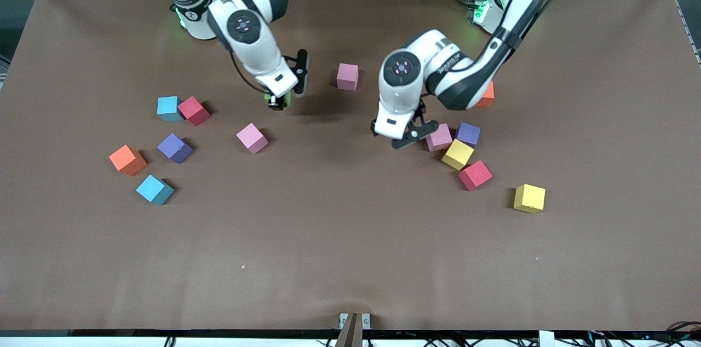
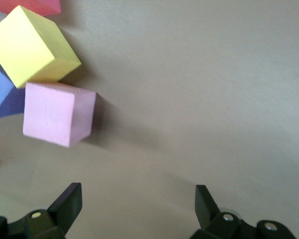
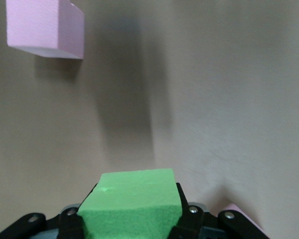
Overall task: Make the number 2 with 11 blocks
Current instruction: 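Lower the pink cube onto the table center and open the left gripper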
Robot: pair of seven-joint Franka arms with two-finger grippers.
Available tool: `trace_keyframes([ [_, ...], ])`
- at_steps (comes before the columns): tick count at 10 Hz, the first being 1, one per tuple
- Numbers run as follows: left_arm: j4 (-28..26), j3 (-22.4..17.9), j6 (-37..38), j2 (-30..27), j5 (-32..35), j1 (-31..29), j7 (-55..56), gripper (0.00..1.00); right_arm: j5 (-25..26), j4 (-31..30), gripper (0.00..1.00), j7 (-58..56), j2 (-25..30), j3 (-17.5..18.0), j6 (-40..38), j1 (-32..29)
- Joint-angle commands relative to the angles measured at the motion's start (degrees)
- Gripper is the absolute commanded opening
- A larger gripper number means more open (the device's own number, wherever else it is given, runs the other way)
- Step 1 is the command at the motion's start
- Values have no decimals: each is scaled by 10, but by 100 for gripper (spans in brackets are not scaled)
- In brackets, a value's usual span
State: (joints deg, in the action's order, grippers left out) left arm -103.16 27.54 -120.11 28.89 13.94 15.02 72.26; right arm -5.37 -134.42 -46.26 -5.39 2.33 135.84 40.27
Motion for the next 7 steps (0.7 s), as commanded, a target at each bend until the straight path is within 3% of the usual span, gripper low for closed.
trace_keyframes([
  [1,-12,4,6,0,-3,-34,-101,100,1,-3,25,44,-35,-2,39,36],
  [7,-55,5,-18,1,6,-70,-201,100,2,-5,25,128,-107,2,143,123],
])
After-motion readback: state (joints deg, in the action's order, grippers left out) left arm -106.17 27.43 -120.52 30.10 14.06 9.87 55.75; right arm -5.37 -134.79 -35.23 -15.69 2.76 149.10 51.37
